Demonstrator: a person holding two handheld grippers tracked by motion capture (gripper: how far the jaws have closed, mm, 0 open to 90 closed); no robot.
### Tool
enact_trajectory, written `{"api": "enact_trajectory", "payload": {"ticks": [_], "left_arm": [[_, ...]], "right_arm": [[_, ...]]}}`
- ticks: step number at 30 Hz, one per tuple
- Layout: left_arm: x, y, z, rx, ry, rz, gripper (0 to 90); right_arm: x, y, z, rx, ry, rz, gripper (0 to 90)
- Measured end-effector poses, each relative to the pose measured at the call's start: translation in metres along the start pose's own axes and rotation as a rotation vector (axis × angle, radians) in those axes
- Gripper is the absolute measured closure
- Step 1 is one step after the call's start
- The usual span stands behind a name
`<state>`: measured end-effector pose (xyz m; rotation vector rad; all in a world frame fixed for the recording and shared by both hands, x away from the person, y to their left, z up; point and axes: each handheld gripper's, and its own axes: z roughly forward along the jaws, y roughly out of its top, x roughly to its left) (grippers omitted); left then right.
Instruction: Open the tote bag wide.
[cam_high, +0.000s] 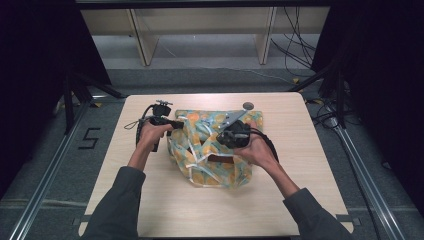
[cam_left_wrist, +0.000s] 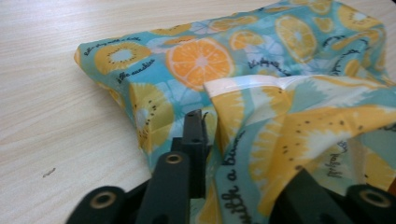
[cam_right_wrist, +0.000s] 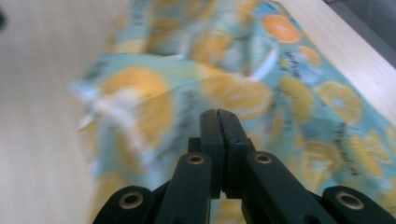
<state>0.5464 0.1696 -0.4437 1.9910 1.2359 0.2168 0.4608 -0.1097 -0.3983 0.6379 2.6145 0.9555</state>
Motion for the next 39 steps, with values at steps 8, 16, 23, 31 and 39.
{"api": "enact_trajectory", "payload": {"ticks": [8,16,23,31,39], "left_arm": [[-0.015,-0.005,-0.033,-0.027,-0.019,0.100,55.9],[-0.019,-0.003,-0.034,-0.033,-0.006,0.142,81.9],[-0.009,-0.003,-0.024,-0.003,0.007,0.086,86.4],[-0.002,-0.004,-0.020,-0.001,-0.006,0.043,85.5],[-0.001,-0.005,-0.022,-0.007,-0.016,0.055,85.9]], "right_arm": [[-0.038,-0.002,0.017,0.013,-0.071,0.102,90.0],[-0.025,0.001,-0.009,-0.070,0.030,0.102,65.9],[0.009,-0.009,-0.035,-0.035,0.114,0.031,55.2],[0.036,-0.034,-0.023,0.043,-0.001,-0.047,39.0],[-0.002,-0.021,-0.017,-0.064,-0.068,0.010,89.7]]}}
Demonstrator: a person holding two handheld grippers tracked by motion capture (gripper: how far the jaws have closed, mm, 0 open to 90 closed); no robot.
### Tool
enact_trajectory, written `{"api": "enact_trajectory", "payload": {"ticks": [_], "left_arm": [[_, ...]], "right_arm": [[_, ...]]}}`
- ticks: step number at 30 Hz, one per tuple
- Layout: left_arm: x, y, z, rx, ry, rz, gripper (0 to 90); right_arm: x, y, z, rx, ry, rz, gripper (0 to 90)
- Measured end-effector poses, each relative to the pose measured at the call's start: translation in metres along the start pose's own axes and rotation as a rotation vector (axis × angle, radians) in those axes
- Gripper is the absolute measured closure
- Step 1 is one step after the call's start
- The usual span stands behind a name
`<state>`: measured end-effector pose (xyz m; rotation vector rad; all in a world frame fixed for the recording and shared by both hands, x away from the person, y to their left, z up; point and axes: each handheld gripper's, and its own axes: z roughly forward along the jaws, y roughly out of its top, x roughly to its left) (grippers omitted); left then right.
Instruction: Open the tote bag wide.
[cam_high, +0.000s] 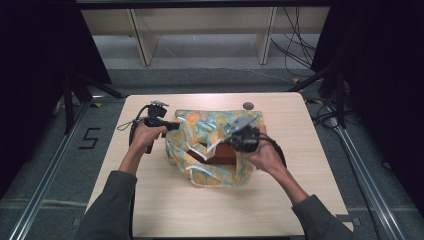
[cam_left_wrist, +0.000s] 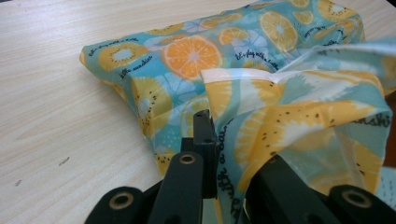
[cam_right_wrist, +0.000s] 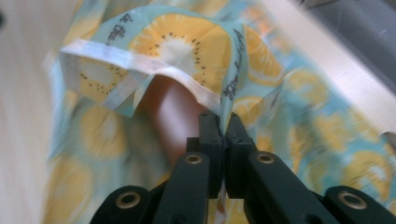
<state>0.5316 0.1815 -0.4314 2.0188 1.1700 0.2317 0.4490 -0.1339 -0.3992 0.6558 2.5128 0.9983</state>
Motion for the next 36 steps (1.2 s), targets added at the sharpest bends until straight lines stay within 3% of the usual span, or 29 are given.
{"api": "enact_trajectory", "payload": {"ticks": [3,4,6,7,8,9,10,12,13,15,16,17,18,19,20,21,22,24,25,27,28,29,30,31,32,33,34,35,36], "left_arm": [[0.004,-0.001,0.001,0.005,-0.004,0.000,86.4],[0.004,-0.001,0.001,0.005,-0.004,0.000,86.7],[0.005,-0.003,0.005,0.016,-0.006,-0.007,86.8],[0.005,-0.004,0.007,0.017,-0.009,-0.004,86.9],[0.005,-0.004,0.008,0.018,-0.024,-0.009,86.8],[0.004,-0.005,0.013,0.029,-0.055,-0.008,86.5],[0.004,-0.005,0.013,0.029,-0.055,-0.008,86.5],[0.004,-0.006,0.021,0.066,-0.024,0.014,86.8],[0.005,-0.007,0.023,0.070,-0.013,0.005,86.1],[0.012,-0.011,0.027,0.084,-0.015,-0.023,83.5],[0.012,-0.012,0.027,0.085,-0.025,-0.024,83.1],[0.011,-0.013,0.025,0.090,-0.031,-0.021,81.5],[0.011,-0.013,0.025,0.090,-0.031,-0.021,78.9],[0.010,-0.014,0.020,0.109,-0.051,-0.012,74.3],[0.009,-0.015,0.016,0.114,-0.047,-0.015,67.2],[0.009,-0.015,0.016,0.114,-0.047,-0.015,59.9],[0.008,-0.014,0.003,0.080,-0.036,-0.019,55.8],[0.007,-0.013,-0.006,0.061,-0.035,-0.025,49.8],[0.002,-0.009,-0.028,0.000,-0.005,-0.012,47.6],[-0.008,-0.004,-0.049,-0.034,-0.006,0.033,45.9],[-0.014,-0.002,-0.057,-0.048,-0.003,0.066,45.3],[-0.022,0.000,-0.064,-0.063,-0.003,0.094,46.7],[-0.022,0.000,-0.064,-0.063,-0.003,0.094,48.1],[-0.036,0.002,-0.067,-0.064,-0.045,0.143,49.5],[-0.044,0.003,-0.063,-0.057,-0.070,0.154,51.3],[-0.044,0.003,-0.063,-0.057,-0.070,0.154,52.7],[-0.050,0.004,-0.058,-0.035,-0.080,0.185,52.7],[-0.060,0.007,-0.042,0.021,-0.072,0.231,52.7],[-0.060,0.007,-0.042,0.021,-0.072,0.231,52.6]], "right_arm": [[-0.038,0.009,-0.006,-0.084,-0.043,0.146,90.0],[-0.038,0.009,-0.006,-0.084,-0.043,0.146,90.0],[-0.072,0.006,-0.002,-0.120,-0.057,0.294,90.0],[-0.089,0.002,0.001,-0.100,-0.081,0.360,90.0],[-0.099,-0.003,0.005,-0.093,-0.102,0.390,90.0],[-0.118,-0.016,0.015,-0.058,-0.104,0.491,90.0],[-0.118,-0.016,0.015,-0.058,-0.104,0.491,90.0],[-0.132,-0.033,0.029,-0.007,-0.090,0.592,90.0],[-0.132,-0.041,0.037,0.047,-0.088,0.663,90.0],[-0.136,-0.061,0.051,0.094,-0.098,0.636,90.0],[-0.134,-0.063,0.053,0.106,-0.083,0.663,90.0],[-0.135,-0.068,0.056,0.080,-0.080,0.619,89.9],[-0.135,-0.068,0.056,0.080,-0.080,0.619,89.9],[-0.130,-0.068,0.055,0.124,-0.056,0.626,89.3],[-0.126,-0.066,0.056,0.145,-0.038,0.666,88.8],[-0.126,-0.066,0.056,0.145,-0.038,0.666,88.8],[-0.128,-0.069,0.056,0.121,-0.051,0.614,88.3],[-0.127,-0.069,0.052,0.107,-0.035,0.610,88.2],[-0.128,-0.066,0.048,0.114,-0.030,0.607,88.2],[-0.128,-0.064,0.044,0.115,-0.035,0.587,88.2],[-0.128,-0.063,0.045,0.088,-0.047,0.599,88.2],[-0.128,-0.061,0.043,0.094,-0.050,0.605,88.2],[-0.129,-0.061,0.043,0.100,-0.047,0.599,88.2],[-0.128,-0.059,0.043,0.110,-0.037,0.607,88.2],[-0.128,-0.059,0.044,0.093,-0.049,0.600,88.2],[-0.128,-0.059,0.044,0.093,-0.049,0.600,88.2],[-0.125,-0.058,0.045,0.100,-0.050,0.611,88.0],[-0.125,-0.057,0.046,0.095,-0.051,0.596,87.9],[-0.123,-0.055,0.045,0.111,-0.034,0.618,87.6]]}}
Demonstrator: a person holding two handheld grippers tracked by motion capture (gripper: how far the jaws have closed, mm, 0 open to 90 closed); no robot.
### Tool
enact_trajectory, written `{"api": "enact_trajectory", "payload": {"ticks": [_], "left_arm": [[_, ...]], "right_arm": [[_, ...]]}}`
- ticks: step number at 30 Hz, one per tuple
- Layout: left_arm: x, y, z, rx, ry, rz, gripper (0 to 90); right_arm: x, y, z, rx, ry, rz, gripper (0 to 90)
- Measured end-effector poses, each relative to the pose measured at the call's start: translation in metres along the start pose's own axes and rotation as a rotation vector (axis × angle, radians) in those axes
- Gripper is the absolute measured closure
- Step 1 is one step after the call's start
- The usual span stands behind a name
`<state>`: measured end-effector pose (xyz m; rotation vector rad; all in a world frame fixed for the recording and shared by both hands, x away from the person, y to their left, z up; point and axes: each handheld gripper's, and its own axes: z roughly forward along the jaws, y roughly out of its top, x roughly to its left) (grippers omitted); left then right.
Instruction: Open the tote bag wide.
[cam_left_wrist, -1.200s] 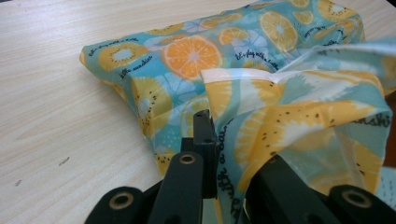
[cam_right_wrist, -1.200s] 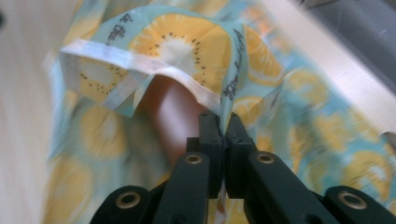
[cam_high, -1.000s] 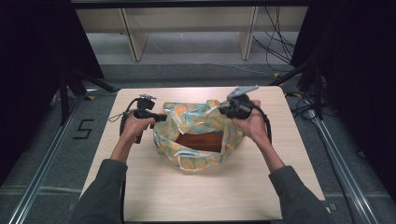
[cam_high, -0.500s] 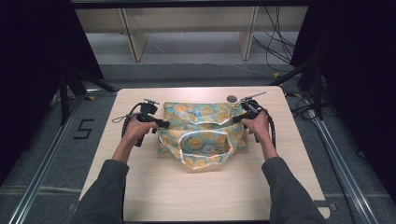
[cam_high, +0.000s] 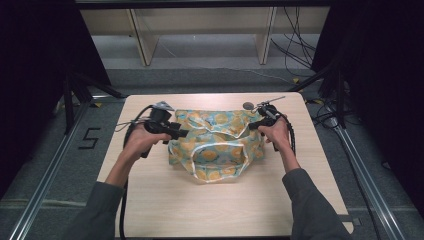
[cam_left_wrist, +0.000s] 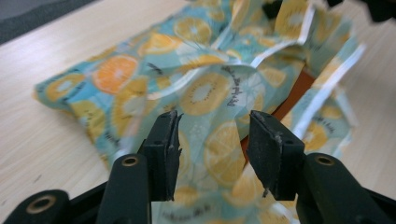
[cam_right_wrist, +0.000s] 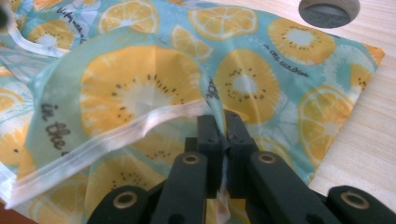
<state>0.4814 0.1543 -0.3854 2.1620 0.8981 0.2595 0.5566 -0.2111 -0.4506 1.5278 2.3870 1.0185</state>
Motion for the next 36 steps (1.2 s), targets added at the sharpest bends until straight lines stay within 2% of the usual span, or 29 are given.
{"api": "enact_trajectory", "payload": {"ticks": [1,2,3,4,5,6,7,8,10,11,12,13,14,15,18,19,20,21,22,23,24,25,27,29,31,32,33,34,36], "left_arm": [[-0.003,0.004,0.018,0.049,-0.002,0.013,52.5],[-0.004,0.005,0.027,0.058,-0.001,0.003,52.7],[-0.004,0.005,0.027,0.058,-0.001,0.003,53.5],[-0.004,0.006,0.035,0.080,-0.006,0.009,53.6],[-0.005,0.007,0.047,0.142,-0.036,0.056,52.8],[-0.005,0.007,0.047,0.142,-0.036,0.056,51.5],[-0.011,0.006,0.060,0.150,-0.014,0.053,49.5],[-0.011,0.006,0.060,0.150,-0.014,0.053,47.2],[-0.012,0.006,0.067,0.190,0.005,0.086,49.3],[-0.013,0.006,0.071,0.193,0.020,0.091,53.3],[-0.013,0.007,0.076,0.189,0.015,0.129,63.3],[-0.013,0.008,0.078,0.183,0.014,0.126,72.7],[-0.013,0.009,0.078,0.177,0.027,0.129,82.2],[-0.012,0.011,0.078,0.157,0.049,0.126,86.9],[-0.008,0.017,0.076,0.127,0.057,0.109,89.3],[-0.006,0.020,0.074,0.105,0.070,0.088,89.3],[-0.002,0.024,0.071,0.097,0.061,0.082,89.4],[0.004,0.029,0.068,0.071,0.055,0.047,89.4],[0.004,0.029,0.068,0.071,0.055,0.047,89.4],[0.007,0.032,0.066,0.055,0.049,0.019,89.4],[0.009,0.034,0.064,0.054,0.046,0.008,89.4],[0.012,0.037,0.063,0.056,0.049,0.003,89.4],[0.016,0.039,0.064,0.045,0.065,-0.021,89.5],[0.022,0.042,0.068,0.058,0.066,-0.047,89.5],[0.025,0.044,0.071,0.049,0.065,-0.072,89.5],[0.025,0.044,0.071,0.049,0.065,-0.072,89.5],[0.026,0.046,0.074,0.033,0.054,-0.100,89.5],[0.026,0.046,0.074,0.033,0.054,-0.100,89.5],[0.027,0.048,0.075,0.042,0.056,-0.096,89.5]], "right_arm": [[-0.002,0.001,0.000,-0.001,-0.008,-0.037,87.3],[0.003,0.000,0.000,-0.009,0.001,0.013,87.3],[-0.001,0.000,0.000,-0.015,-0.014,-0.029,87.3],[0.000,0.000,0.000,-0.015,-0.008,-0.024,87.2],[0.000,0.000,0.000,-0.019,-0.004,-0.021,87.2],[0.000,0.000,0.000,-0.019,-0.004,-0.021,87.2],[0.002,-0.001,-0.001,-0.010,0.005,0.004,87.2],[-0.003,0.000,0.000,-0.018,-0.005,-0.039,87.2],[-0.003,0.000,-0.001,0.002,-0.002,-0.040,87.1],[-0.003,-0.001,-0.001,0.000,0.002,-0.037,86.8],[-0.003,-0.001,-0.001,-0.002,0.003,-0.042,86.3],[-0.003,-0.002,-0.001,0.001,-0.006,-0.046,85.5],[0.001,-0.003,-0.001,-0.009,0.011,-0.014,83.9],[0.001,-0.003,-0.002,-0.006,0.002,-0.026,80.5],[0.002,-0.002,-0.008,-0.002,-0.006,-0.039,74.3],[0.000,0.000,-0.014,-0.015,-0.003,-0.064,73.6],[0.001,0.001,-0.023,-0.012,-0.002,-0.047,72.5],[0.004,0.003,-0.040,-0.042,0.015,-0.060,68.8],[0.004,0.003,-0.040,-0.042,0.015,-0.060,68.8],[0.008,0.005,-0.050,-0.044,0.026,-0.048,68.6],[0.017,0.007,-0.067,-0.119,0.080,-0.078,68.4],[0.017,0.007,-0.067,-0.119,0.080,-0.078,68.4],[0.031,0.008,-0.089,-0.151,0.133,-0.128,66.8],[0.041,0.010,-0.099,-0.176,0.122,-0.168,67.9],[0.056,0.009,-0.100,-0.206,0.158,-0.216,78.4],[0.064,0.009,-0.097,-0.193,0.167,-0.255,83.6],[0.074,0.008,-0.088,-0.188,0.174,-0.289,87.0],[0.074,0.008,-0.088,-0.188,0.174,-0.289,87.0],[0.092,0.005,-0.063,-0.089,0.117,-0.367,90.0]]}}
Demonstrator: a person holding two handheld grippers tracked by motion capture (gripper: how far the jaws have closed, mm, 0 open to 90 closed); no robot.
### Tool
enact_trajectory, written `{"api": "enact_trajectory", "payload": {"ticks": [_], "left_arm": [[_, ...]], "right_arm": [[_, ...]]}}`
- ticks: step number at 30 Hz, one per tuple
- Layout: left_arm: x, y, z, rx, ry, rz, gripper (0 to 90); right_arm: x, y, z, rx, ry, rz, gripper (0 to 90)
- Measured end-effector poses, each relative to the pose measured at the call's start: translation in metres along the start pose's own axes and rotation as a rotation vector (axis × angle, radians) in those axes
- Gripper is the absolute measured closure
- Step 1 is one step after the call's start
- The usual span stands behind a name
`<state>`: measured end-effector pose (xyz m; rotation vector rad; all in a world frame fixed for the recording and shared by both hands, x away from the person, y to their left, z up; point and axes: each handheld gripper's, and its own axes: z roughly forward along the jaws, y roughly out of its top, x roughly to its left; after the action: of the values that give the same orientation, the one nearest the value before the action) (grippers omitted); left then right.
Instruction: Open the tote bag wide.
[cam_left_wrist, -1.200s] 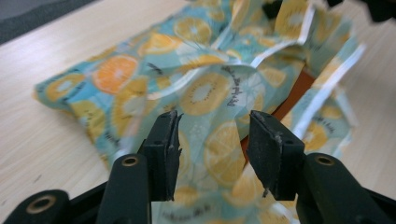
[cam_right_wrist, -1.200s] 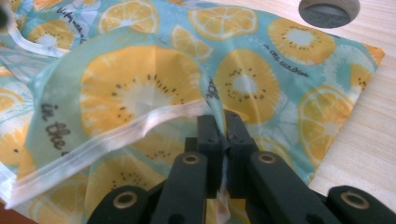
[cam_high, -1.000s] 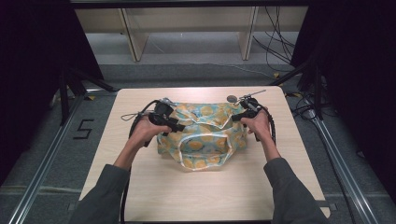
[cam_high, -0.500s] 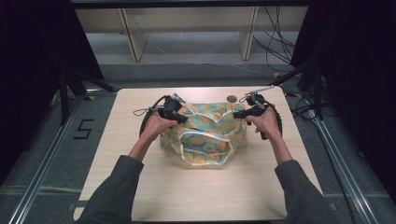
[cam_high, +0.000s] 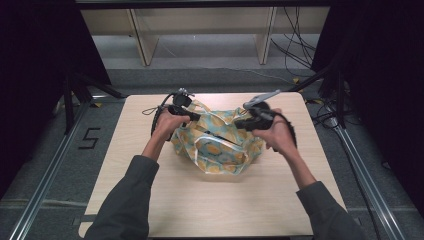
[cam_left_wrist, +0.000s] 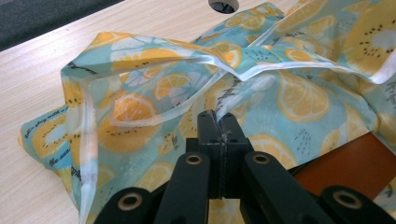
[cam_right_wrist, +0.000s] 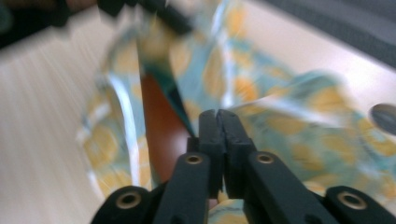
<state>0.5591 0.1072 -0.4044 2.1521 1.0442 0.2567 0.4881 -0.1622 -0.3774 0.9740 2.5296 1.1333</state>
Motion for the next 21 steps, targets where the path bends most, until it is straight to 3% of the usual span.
{"api": "enact_trajectory", "payload": {"ticks": [1,2,3,5,7,8,9,10,11,12,15,17,20,21], "left_arm": [[-0.001,0.002,0.000,-0.019,-0.002,-0.018,89.5],[-0.001,0.002,0.000,-0.019,-0.002,-0.018,89.5],[0.000,0.003,-0.001,-0.018,-0.008,-0.016,89.5],[0.003,0.004,-0.001,-0.022,-0.002,-0.024,89.5],[0.011,0.004,0.001,-0.032,0.008,-0.057,89.6],[0.011,0.004,0.001,-0.032,0.008,-0.057,89.6],[0.019,0.005,0.002,-0.035,0.005,-0.094,89.6],[0.019,0.005,0.002,-0.035,0.005,-0.094,89.5],[0.024,0.006,0.005,-0.051,0.009,-0.127,89.6],[0.026,0.007,0.006,-0.050,0.009,-0.135,89.6],[0.028,0.008,0.013,-0.039,0.032,-0.148,89.5],[0.030,0.007,0.017,-0.042,0.025,-0.163,89.5],[0.029,0.005,0.022,-0.022,0.004,-0.160,89.5],[0.028,0.005,0.021,-0.020,-0.001,-0.155,89.5]], "right_arm": [[0.008,-0.001,0.023,0.100,0.002,-0.038,90.0],[0.008,-0.001,0.023,0.100,0.002,-0.038,90.0],[0.012,-0.004,0.035,0.135,0.008,-0.051,90.0],[0.021,-0.009,0.052,0.193,0.062,-0.081,90.0],[0.048,-0.021,0.062,0.271,0.168,-0.126,90.0],[0.048,-0.021,0.062,0.271,0.168,-0.126,90.0],[0.066,-0.034,0.065,0.317,0.209,-0.183,90.0],[0.066,-0.034,0.065,0.317,0.209,-0.183,90.0],[0.078,-0.050,0.071,0.360,0.223,-0.217,90.0],[0.081,-0.057,0.074,0.369,0.235,-0.237,90.0],[0.087,-0.070,0.077,0.394,0.250,-0.224,90.0],[0.086,-0.071,0.076,0.390,0.262,-0.230,90.0],[0.080,-0.058,0.060,0.318,0.238,-0.191,90.0],[0.069,-0.040,0.046,0.232,0.190,-0.179,90.0]]}}
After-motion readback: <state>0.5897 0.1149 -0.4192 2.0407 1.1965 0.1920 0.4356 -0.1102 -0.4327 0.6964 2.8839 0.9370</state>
